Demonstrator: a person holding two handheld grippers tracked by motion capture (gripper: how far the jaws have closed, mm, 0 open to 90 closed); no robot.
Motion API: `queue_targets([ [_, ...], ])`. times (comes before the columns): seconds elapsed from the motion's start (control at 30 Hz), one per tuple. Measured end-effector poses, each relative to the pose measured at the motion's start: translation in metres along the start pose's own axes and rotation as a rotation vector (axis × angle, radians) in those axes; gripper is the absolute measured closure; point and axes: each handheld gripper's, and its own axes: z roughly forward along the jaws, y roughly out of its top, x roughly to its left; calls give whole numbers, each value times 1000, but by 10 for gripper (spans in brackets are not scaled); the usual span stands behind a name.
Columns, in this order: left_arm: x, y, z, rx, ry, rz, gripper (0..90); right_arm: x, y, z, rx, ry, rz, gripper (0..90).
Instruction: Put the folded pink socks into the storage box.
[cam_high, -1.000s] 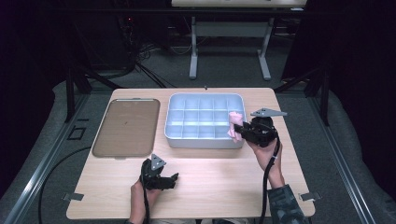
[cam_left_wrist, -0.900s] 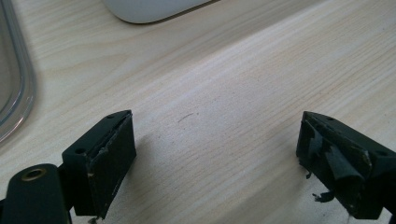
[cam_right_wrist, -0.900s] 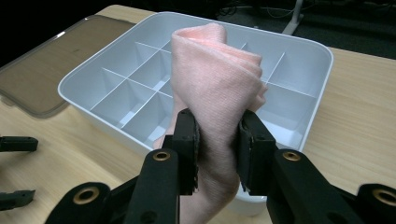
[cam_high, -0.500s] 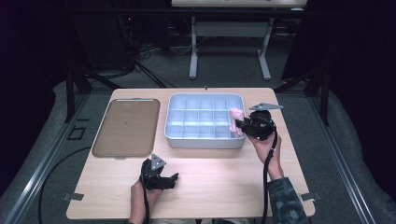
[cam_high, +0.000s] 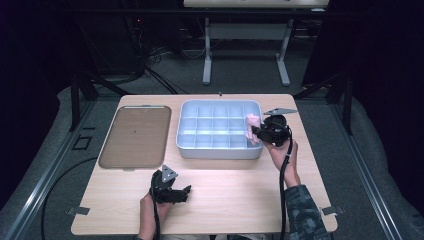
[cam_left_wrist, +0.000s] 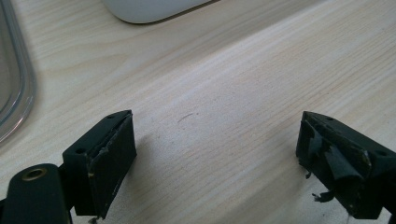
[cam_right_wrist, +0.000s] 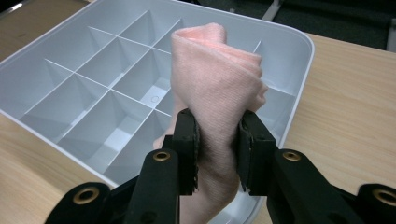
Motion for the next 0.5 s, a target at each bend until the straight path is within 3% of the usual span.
queue_targets([
  [0.5,0,0,0,0,0,0,115,-6,-3,22,62,-28,-1,712],
])
